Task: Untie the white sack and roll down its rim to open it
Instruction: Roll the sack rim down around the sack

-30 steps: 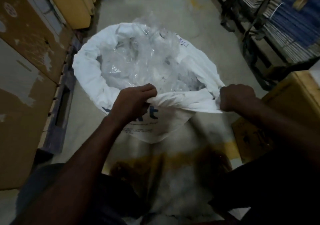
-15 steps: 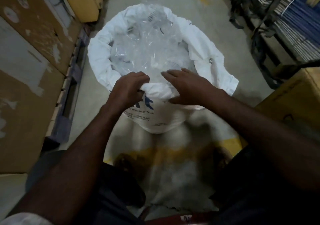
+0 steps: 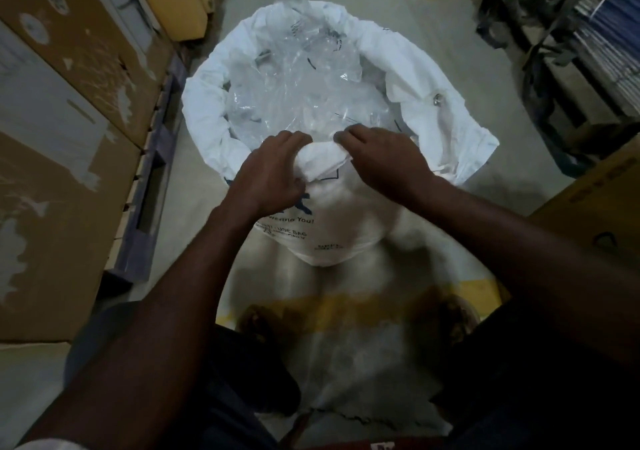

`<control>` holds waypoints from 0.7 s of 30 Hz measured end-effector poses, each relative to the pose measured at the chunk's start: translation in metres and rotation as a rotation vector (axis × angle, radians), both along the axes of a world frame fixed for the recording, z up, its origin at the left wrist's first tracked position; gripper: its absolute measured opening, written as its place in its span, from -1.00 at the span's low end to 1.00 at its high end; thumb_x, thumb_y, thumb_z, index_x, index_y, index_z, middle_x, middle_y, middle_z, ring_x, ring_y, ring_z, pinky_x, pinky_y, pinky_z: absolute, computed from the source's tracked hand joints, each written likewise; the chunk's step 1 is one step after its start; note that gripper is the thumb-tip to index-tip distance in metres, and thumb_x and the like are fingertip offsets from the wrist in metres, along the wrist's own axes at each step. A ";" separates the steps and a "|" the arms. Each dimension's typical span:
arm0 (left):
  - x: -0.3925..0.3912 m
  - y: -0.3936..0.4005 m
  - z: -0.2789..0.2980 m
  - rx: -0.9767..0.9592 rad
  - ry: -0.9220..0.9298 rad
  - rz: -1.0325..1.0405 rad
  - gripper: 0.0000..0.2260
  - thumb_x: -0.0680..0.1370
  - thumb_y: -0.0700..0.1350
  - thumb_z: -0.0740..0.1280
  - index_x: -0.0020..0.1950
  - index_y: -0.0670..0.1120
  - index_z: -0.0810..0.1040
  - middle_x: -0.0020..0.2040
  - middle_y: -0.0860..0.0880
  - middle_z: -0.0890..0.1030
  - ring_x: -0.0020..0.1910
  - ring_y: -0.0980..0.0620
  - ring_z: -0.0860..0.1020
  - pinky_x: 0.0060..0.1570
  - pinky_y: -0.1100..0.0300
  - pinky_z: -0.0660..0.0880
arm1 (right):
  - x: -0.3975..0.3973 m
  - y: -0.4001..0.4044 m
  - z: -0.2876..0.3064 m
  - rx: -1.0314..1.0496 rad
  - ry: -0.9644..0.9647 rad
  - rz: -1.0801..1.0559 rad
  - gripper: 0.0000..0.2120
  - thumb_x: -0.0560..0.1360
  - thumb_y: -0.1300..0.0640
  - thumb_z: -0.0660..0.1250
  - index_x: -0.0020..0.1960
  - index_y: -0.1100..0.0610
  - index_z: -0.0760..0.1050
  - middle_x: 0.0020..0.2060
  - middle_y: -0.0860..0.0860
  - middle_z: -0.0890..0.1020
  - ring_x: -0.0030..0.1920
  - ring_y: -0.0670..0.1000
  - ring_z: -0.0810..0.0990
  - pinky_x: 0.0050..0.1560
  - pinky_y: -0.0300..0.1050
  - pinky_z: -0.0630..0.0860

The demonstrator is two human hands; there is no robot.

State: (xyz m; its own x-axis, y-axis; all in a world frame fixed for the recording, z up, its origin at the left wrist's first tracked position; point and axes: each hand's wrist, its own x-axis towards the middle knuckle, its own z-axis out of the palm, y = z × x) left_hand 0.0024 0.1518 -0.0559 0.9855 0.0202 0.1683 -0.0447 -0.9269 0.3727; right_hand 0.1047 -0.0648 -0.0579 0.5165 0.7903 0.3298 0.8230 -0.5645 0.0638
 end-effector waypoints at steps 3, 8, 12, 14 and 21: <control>0.005 -0.009 0.003 0.089 0.010 -0.063 -0.28 0.47 0.19 0.45 0.62 0.20 0.34 0.48 0.09 0.53 0.37 -0.12 0.52 0.29 -0.16 0.52 | 0.009 -0.005 0.000 0.053 -0.070 0.037 -0.67 0.59 0.27 0.23 0.34 0.12 0.48 0.12 0.08 0.62 -0.15 0.21 0.61 -0.39 0.05 0.55; 0.011 -0.021 -0.001 0.179 -0.164 0.028 -0.58 0.52 0.16 0.43 0.32 0.06 0.52 0.16 0.05 0.67 0.06 -0.12 0.65 -0.07 -0.04 0.58 | 0.007 0.001 -0.010 0.037 -0.068 0.131 -0.54 0.56 0.30 0.25 0.45 0.16 0.41 0.13 0.13 0.59 -0.10 0.20 0.59 -0.38 0.07 0.55; 0.012 -0.022 -0.019 0.230 -0.199 0.080 -0.76 0.58 -0.13 0.28 0.24 -0.04 0.41 -0.05 -0.06 0.56 -0.15 -0.21 0.57 -0.29 -0.06 0.46 | -0.009 0.009 -0.016 -0.013 0.024 0.142 -0.24 0.43 0.29 0.31 0.61 0.18 0.23 0.23 0.18 0.54 -0.02 0.22 0.56 -0.13 0.16 0.60; 0.011 -0.023 -0.025 0.244 -0.213 0.121 -0.73 0.57 -0.24 0.20 0.26 -0.07 0.43 -0.02 -0.09 0.53 -0.16 -0.21 0.52 -0.30 -0.08 0.44 | -0.010 0.008 -0.019 -0.036 -0.010 0.121 -0.17 0.41 0.36 0.22 0.66 0.12 0.15 0.29 0.20 0.51 -0.05 0.23 0.54 -0.06 0.17 0.59; 0.026 -0.032 -0.033 0.341 -0.254 0.179 -0.52 0.55 -0.24 0.18 0.48 -0.07 0.47 0.02 -0.12 0.57 -0.13 -0.21 0.54 -0.14 -0.09 0.46 | 0.019 -0.001 -0.002 0.070 -0.065 -0.055 -0.43 0.53 0.37 0.19 0.49 0.02 0.35 0.05 0.09 0.63 -0.24 0.20 0.59 -0.38 0.01 0.50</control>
State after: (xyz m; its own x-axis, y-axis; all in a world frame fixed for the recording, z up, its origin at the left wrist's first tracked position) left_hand 0.0284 0.1194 -0.0890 0.8981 0.0878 0.4309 0.0765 -0.9961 0.0434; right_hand 0.1234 -0.0660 -0.0602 0.5346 0.7348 0.4174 0.7858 -0.6140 0.0745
